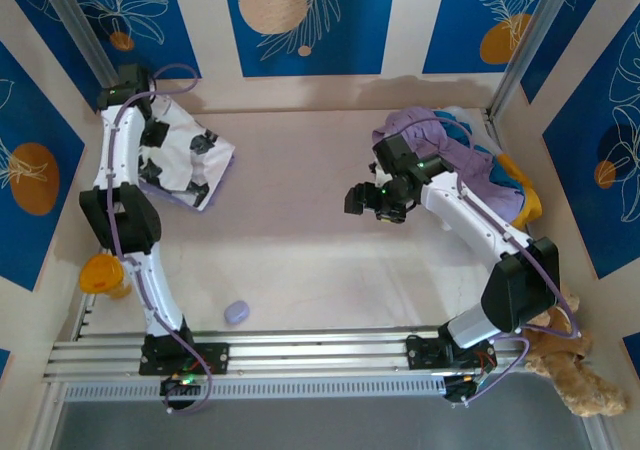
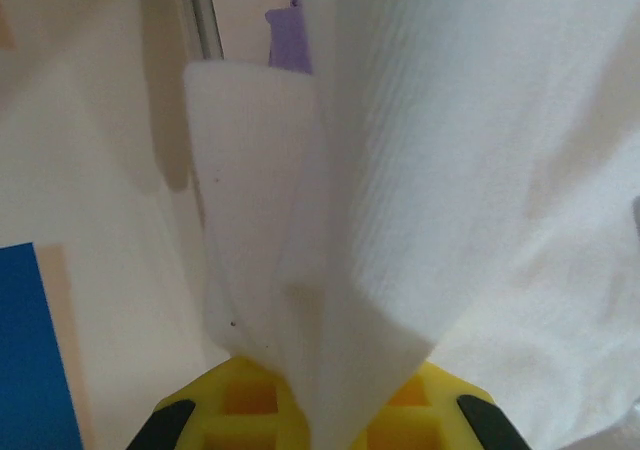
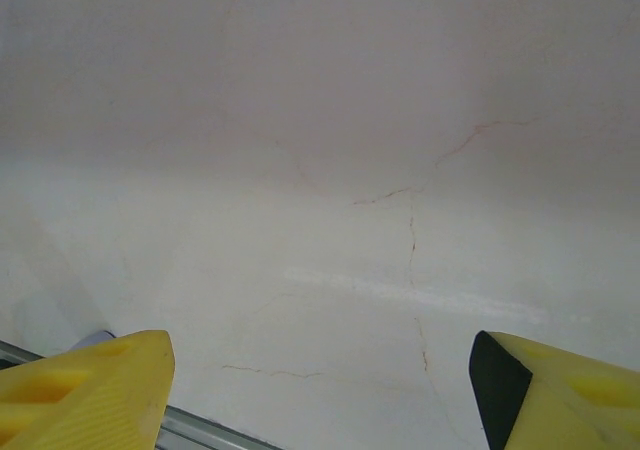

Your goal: Fold and stack the t-shirts

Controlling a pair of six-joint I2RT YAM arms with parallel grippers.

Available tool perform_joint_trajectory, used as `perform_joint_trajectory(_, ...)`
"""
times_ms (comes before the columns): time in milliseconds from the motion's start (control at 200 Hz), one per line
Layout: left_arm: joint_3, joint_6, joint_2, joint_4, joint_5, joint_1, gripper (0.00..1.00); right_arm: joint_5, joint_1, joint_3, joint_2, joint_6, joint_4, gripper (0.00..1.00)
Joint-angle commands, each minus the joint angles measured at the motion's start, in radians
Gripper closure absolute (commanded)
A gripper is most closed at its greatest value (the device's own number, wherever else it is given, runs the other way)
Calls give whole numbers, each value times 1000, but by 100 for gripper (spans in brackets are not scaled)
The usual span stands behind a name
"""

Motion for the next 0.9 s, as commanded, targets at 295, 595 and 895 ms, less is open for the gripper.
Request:
perform_joint_trajectory(295,14,56,190,122,21,51,100,-10,14,118,85,-31,-107,21)
perform_joint_trajectory(595,12,28,245,176,-148,54,56,-4,35,178,127,-36,-137,22)
perform_joint_trajectory(895,-97,-78,56,192,-112,14,1,5,41,135,50,-19,-120,21)
